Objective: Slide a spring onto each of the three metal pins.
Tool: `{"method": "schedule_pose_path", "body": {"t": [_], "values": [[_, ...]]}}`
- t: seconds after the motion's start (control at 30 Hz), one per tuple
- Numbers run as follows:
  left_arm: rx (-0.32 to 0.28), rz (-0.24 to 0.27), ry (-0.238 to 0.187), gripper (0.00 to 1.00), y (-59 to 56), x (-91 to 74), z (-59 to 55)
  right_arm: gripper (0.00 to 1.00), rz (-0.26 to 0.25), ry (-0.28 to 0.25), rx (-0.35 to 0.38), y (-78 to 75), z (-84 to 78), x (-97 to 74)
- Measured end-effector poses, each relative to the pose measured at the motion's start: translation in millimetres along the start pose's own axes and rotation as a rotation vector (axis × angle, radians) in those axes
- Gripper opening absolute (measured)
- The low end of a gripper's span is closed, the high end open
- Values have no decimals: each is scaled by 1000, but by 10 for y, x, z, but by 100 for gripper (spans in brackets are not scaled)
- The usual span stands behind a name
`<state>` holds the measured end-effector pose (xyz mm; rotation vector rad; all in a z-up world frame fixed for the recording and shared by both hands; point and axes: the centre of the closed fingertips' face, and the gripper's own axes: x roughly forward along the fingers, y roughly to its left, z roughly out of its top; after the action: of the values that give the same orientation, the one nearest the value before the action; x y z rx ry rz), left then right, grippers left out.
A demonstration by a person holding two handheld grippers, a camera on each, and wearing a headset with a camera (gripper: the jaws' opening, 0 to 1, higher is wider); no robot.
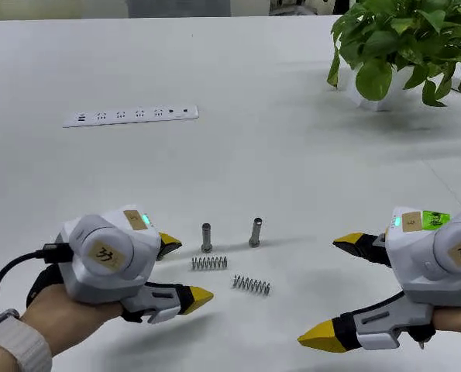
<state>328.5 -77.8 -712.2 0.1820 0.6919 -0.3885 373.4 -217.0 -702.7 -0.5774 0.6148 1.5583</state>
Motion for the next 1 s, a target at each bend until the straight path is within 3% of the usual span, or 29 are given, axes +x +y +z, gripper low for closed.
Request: {"method": "schedule_pose_path", "body": {"t": [0.07, 0.33, 1.0], "values": [[-12, 11, 9, 44, 65, 47, -41, 94, -1, 2, 3, -3, -18, -11], [-42, 24, 72, 32, 147, 185, -127, 93, -10, 5, 23, 0, -61, -61], [-18, -12, 162, 15, 75, 306, -187, 92, -3, 3, 69, 73, -178, -74]]}}
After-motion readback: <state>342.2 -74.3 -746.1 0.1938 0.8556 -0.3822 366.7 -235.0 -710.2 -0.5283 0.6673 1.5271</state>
